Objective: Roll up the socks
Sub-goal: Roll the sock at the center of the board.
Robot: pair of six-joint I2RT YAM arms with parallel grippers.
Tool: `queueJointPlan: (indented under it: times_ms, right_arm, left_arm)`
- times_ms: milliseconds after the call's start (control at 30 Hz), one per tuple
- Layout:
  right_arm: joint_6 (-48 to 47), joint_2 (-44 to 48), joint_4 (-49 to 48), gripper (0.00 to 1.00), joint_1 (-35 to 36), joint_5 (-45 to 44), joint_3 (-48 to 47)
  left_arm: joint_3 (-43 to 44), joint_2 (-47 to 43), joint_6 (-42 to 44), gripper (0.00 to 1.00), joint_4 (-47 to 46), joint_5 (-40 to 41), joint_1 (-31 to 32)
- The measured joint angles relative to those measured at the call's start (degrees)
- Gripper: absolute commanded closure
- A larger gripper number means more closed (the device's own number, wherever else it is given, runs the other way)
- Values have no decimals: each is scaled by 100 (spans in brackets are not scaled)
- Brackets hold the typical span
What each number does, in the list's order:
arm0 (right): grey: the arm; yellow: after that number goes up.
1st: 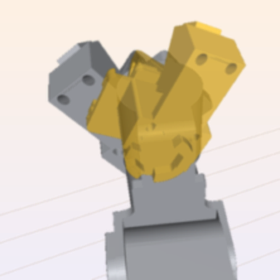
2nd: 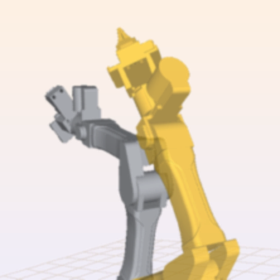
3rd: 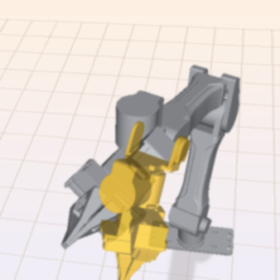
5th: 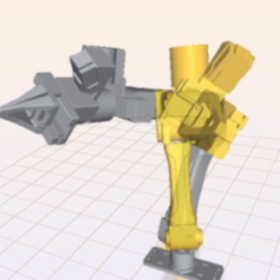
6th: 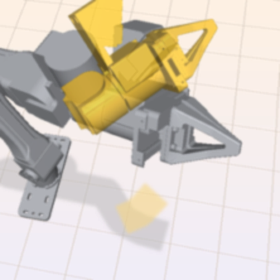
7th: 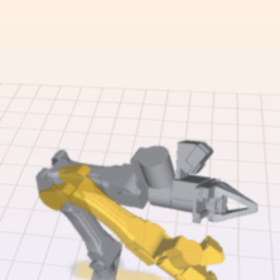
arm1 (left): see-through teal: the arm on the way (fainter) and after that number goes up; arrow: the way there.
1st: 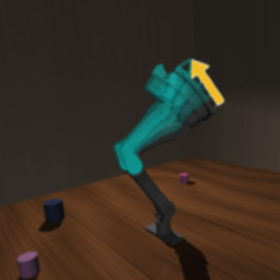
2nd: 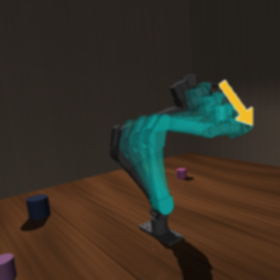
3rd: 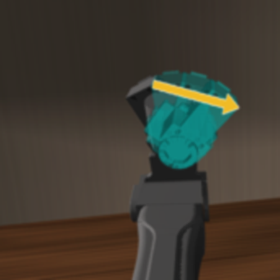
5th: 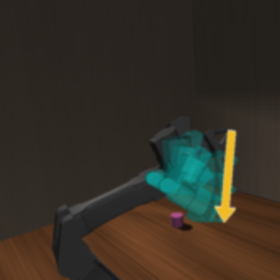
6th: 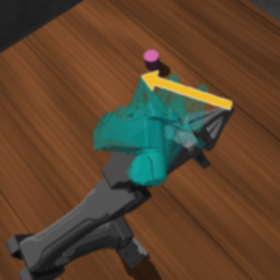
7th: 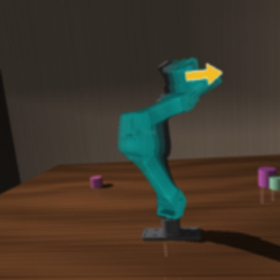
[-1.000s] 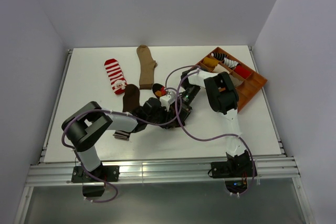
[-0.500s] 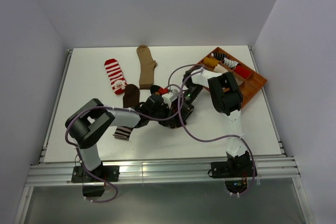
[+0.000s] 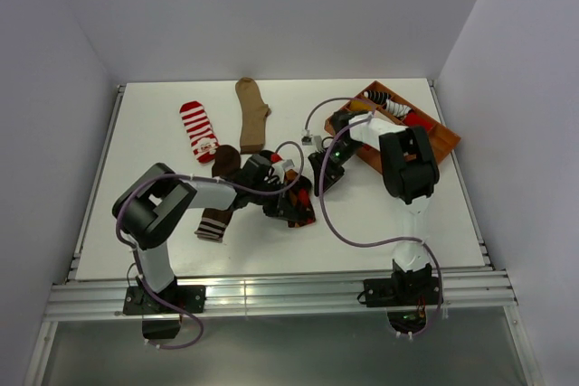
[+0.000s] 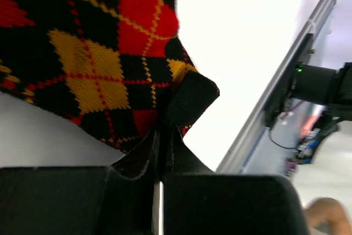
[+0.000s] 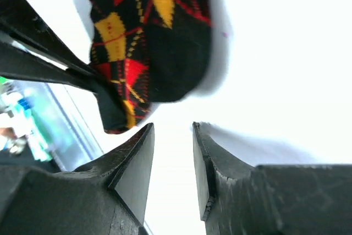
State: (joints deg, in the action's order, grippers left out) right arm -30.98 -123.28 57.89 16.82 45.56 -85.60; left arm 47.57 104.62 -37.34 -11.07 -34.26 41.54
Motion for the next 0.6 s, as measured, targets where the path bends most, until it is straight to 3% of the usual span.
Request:
queueJointPlan:
  times_ms: [300, 600]
  right_arm:
    - [96, 1425, -1123, 58, -122, -380, 1161]
    - [-509, 2940, -2107, 55, 164, -636, 2323]
  left_arm:
    - [267, 306, -531, 100, 557, -734, -343]
    - [695, 627, -581, 100, 1403, -1196, -577]
